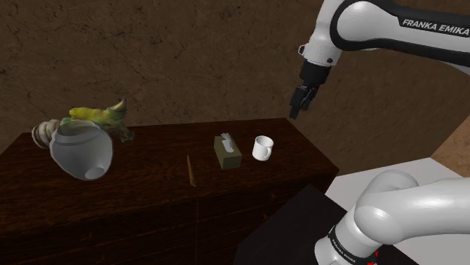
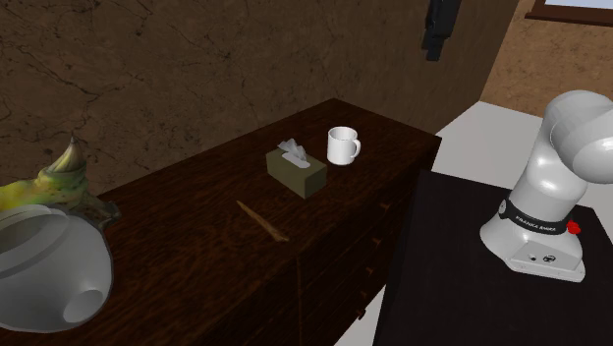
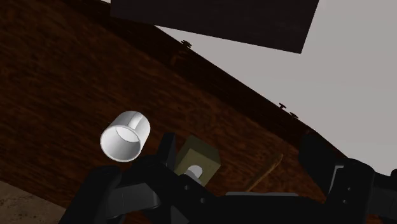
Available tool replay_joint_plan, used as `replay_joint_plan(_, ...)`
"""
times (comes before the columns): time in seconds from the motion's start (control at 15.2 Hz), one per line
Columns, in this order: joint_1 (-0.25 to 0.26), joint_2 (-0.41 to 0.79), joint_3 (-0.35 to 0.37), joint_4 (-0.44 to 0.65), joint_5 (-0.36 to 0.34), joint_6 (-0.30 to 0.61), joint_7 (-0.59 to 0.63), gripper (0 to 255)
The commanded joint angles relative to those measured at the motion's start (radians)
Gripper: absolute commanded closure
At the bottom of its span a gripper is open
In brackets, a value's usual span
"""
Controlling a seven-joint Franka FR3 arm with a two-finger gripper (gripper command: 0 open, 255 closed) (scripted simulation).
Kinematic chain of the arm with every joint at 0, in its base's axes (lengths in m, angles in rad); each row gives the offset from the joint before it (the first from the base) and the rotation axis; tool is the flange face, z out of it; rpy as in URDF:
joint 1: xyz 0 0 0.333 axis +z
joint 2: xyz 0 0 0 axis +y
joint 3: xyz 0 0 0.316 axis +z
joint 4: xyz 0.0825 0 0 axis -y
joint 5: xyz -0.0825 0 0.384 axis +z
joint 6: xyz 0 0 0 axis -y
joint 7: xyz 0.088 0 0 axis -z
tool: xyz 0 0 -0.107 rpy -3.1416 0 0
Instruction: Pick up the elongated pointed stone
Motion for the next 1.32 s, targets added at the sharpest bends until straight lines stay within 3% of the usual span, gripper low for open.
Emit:
replay_joint_plan(0.0,0.000,0.000,0.000,0.000,0.000,0.000,0.000,0)
replay_joint_plan(0.73,-0.001,0.208,0.205,-0.101,0.071,0.323,0.308,0)
replay_joint_plan(1.25,-0.029,0.477,0.344,-0.050,0.030,0.541,0.556,0)
